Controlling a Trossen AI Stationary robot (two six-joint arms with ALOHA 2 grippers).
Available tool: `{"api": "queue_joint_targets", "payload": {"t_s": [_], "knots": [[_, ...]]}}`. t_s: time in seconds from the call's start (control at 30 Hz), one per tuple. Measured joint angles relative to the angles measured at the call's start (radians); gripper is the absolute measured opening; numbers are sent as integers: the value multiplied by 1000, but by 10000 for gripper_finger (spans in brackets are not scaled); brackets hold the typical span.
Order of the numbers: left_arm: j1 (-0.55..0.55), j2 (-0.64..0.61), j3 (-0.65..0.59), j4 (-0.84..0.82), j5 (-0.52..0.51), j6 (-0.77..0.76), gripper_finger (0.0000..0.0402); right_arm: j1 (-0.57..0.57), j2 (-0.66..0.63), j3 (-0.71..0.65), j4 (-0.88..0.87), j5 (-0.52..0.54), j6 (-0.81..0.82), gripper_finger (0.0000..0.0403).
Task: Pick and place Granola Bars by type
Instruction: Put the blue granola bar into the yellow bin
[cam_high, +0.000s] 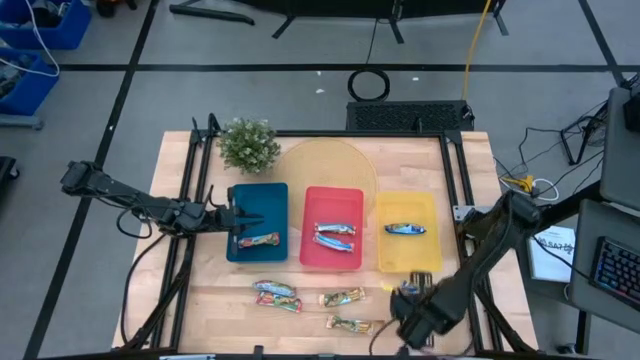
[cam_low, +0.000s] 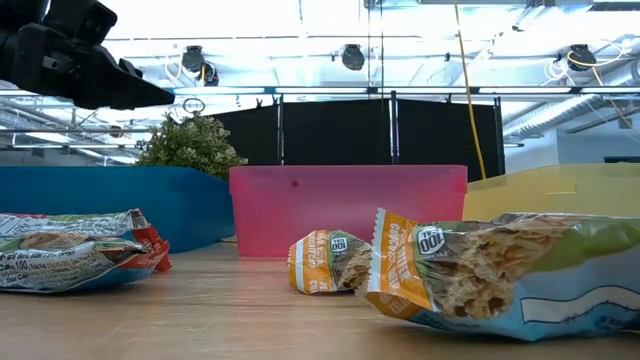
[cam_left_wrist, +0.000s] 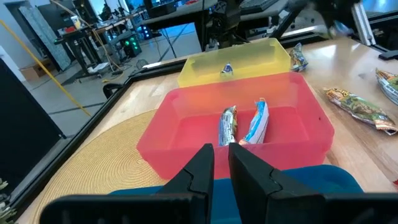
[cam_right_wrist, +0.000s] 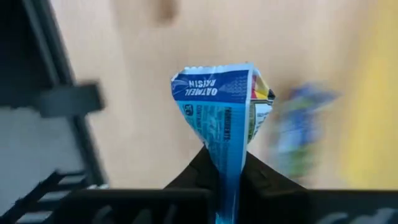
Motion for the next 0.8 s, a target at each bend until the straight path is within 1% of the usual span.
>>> {"api": "queue_joint_targets", "payload": {"t_s": [0.1,0.2,0.23,0.27,0.3,0.37,0.43,0.57,0.63,0.8], "knots": [[0,0,0,0,0,2,58,-59,-101,0,-67,160,-83,10],[0,0,0,0,0,-3,58,-126,-191,0,-141,386,-135,8],[0,0,0,0,0,-5,58,-148,-214,0,-159,442,-152,7],[0,0,0,0,0,-6,58,-174,-235,-3,-171,484,-179,6],[0,0,0,0,0,-6,58,-204,-256,-10,-175,500,-208,6],[0,0,0,0,0,-2,58,-262,-287,-35,-172,507,-263,6],[0,0,0,0,0,1,58,-322,-310,-76,-168,480,-312,6],[0,0,0,-1,-1,35,58,-436,-321,-194,-84,313,-426,6],[0,0,0,-3,-1,31,58,-467,-319,-264,-23,269,-452,6],[0,0,0,-31,0,-4,58,-493,-320,-435,151,262,-467,6]]}}
